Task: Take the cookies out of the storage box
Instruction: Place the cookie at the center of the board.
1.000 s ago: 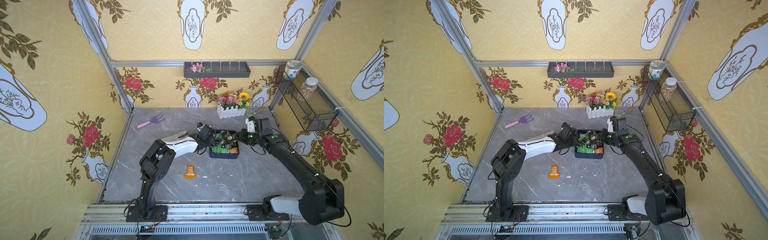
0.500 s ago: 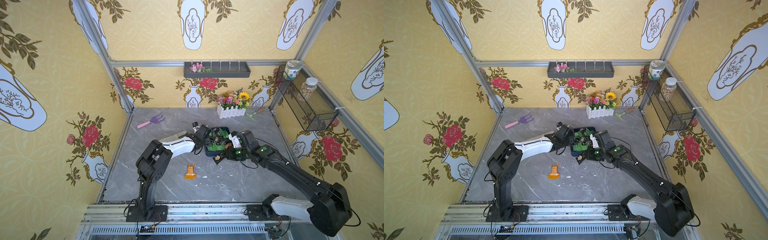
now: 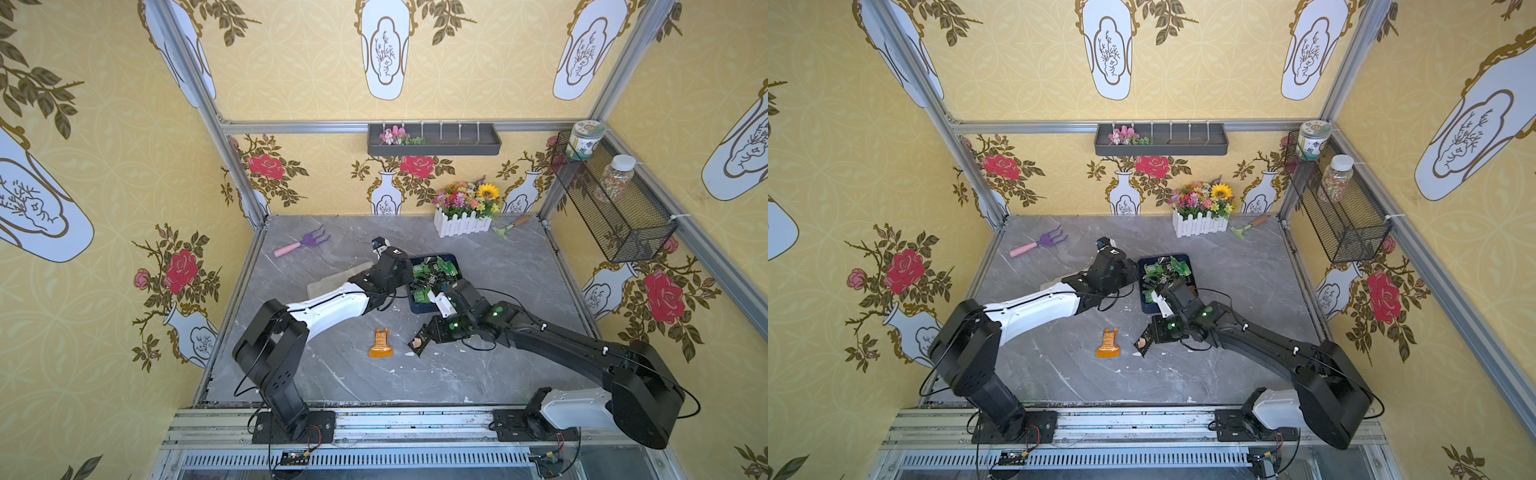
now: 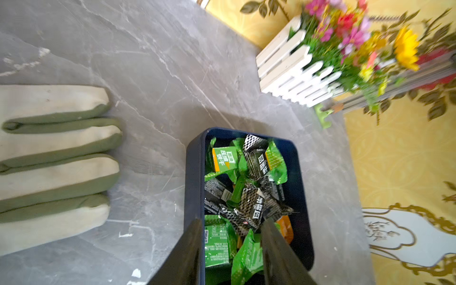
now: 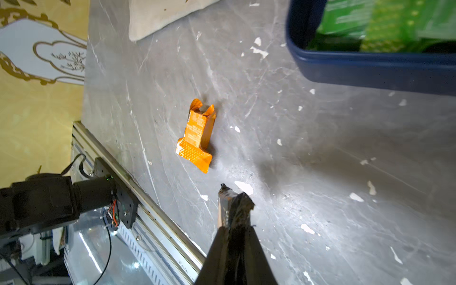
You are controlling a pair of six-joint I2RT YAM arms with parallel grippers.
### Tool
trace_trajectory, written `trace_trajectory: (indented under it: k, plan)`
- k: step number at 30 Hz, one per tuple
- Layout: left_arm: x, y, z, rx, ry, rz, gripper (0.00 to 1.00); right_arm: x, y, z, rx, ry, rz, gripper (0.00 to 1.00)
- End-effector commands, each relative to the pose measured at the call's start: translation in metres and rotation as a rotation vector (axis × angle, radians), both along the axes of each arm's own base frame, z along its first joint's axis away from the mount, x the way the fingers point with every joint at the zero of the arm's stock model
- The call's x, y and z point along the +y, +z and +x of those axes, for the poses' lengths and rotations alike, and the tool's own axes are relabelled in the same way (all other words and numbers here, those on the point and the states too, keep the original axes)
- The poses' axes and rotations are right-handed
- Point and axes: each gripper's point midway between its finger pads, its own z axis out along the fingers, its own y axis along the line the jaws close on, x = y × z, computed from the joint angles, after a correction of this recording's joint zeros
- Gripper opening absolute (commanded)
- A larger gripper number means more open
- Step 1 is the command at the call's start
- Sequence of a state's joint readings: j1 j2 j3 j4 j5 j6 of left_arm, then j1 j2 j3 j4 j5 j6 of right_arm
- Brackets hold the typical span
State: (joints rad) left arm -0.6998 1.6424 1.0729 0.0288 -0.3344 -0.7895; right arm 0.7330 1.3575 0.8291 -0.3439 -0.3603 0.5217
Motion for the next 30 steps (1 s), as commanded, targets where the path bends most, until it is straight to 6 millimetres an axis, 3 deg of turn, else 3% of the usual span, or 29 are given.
trace_trajectory:
  k: [1, 6, 11, 19, 22, 27, 30]
  plan:
    - [0.021, 0.007, -0.007, -0.004, 0.060, -0.103, 0.44, 0.015, -0.001, 0.000, -0.021, 0.128, -0.004, 0.17]
    - [0.060, 0.002, -0.032, 0.022, 0.132, -0.164, 0.44, 0.030, -0.023, -0.008, 0.062, 0.293, -0.091, 0.18]
    - [0.085, -0.014, -0.059, 0.065, 0.174, -0.164, 0.45, 0.041, -0.030, -0.005, 0.085, 0.402, -0.115, 0.18]
    - [0.099, -0.022, -0.076, 0.089, 0.205, -0.189, 0.44, 0.052, -0.059, 0.017, 0.138, 0.455, -0.184, 0.22]
    - [0.099, -0.024, -0.076, 0.096, 0.207, -0.189, 0.43, 0.055, -0.065, 0.031, 0.109, 0.422, -0.219, 0.31]
    - [0.096, -0.027, -0.076, 0.104, 0.200, -0.190, 0.43, 0.059, -0.061, 0.042, 0.053, 0.389, -0.246, 0.45]
    - [0.093, -0.030, -0.074, 0.112, 0.189, -0.189, 0.43, 0.059, -0.047, 0.047, 0.000, 0.343, -0.232, 0.52]
